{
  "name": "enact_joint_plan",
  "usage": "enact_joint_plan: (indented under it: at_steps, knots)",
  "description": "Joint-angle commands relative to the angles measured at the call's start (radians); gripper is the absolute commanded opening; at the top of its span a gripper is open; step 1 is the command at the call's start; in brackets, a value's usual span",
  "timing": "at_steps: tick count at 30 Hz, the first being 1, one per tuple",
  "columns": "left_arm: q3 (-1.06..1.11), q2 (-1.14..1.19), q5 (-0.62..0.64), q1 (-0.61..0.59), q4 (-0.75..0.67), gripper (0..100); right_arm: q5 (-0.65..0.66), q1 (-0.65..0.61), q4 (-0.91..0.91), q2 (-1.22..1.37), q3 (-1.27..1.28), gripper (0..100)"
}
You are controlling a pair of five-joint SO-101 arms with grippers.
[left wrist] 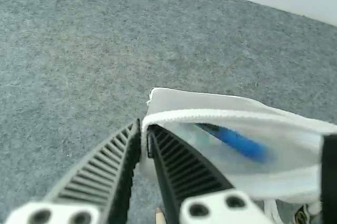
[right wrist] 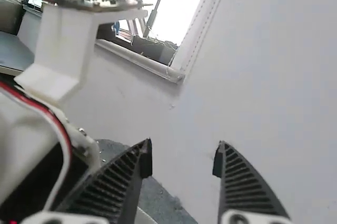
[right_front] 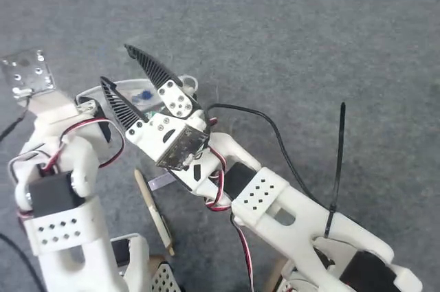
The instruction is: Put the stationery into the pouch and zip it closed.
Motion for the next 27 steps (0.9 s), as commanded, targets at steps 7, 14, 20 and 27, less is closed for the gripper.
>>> enact_joint_plan:
  at_steps: [7, 14, 20, 27]
  knots:
    - [0.015, 0.015, 0.009, -0.008, -0.014, 1, 0.018, 0.004, 0.007, -0.022, -0.018, 15.5]
    - [0.016, 0.015, 0.009, -0.098, -0.029, 1, 0.005, -0.047, 0.338, -0.093, -0.112, 15.3]
    - [0.021, 0.015, 0.012, -0.126, -0.037, 1, -0.114, -0.061, 0.61, -0.159, -0.21, 15.2]
    - [0.045, 0.015, 0.014, -0.126, -0.057, 1, -0.123, -0.067, 0.855, -0.183, -0.296, 15.2]
